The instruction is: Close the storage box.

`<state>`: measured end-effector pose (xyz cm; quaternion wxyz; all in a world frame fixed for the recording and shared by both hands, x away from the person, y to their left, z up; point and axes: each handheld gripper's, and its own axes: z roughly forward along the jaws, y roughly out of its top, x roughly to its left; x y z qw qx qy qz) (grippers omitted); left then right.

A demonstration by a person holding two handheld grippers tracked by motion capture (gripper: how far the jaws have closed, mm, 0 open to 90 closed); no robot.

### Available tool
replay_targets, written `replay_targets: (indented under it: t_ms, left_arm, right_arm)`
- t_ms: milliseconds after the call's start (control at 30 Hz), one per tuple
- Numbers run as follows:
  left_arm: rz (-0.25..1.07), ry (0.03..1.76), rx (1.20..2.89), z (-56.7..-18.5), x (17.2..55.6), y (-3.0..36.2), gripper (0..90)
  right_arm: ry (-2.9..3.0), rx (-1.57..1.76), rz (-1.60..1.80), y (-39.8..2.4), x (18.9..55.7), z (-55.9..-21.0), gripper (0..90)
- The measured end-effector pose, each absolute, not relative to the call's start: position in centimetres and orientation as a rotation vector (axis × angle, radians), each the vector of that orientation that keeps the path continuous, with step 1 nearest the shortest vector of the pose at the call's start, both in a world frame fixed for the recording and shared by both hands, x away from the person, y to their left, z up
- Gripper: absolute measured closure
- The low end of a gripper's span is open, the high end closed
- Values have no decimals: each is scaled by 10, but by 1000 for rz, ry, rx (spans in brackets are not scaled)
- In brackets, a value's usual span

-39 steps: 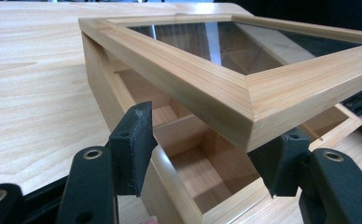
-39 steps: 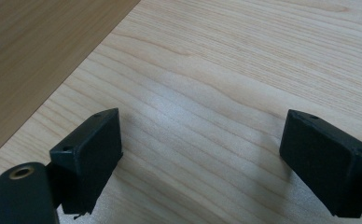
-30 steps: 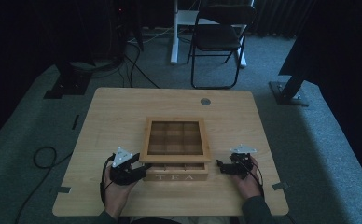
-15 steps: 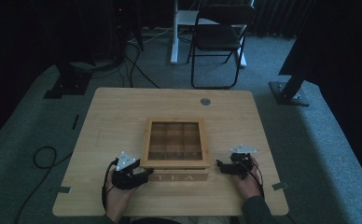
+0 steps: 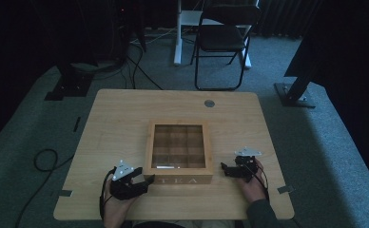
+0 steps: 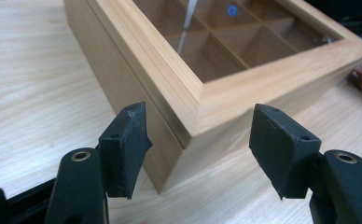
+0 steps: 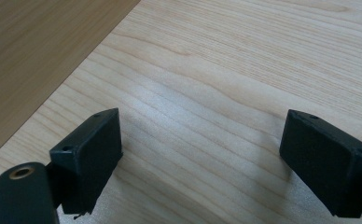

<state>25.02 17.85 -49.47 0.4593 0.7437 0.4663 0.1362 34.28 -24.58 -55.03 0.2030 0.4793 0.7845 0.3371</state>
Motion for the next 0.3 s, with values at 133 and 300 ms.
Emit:
replay_targets:
  t_ms: [133, 300]
  left_arm:
    - [346, 1147, 1813, -494, 250, 181, 370]
    - [363, 1129, 1791, -492, 250, 183, 368]
  right_arm:
    - [2189, 1338, 941, -246, 343, -550, 125]
    - [2189, 1338, 941, -246, 343, -550, 124]
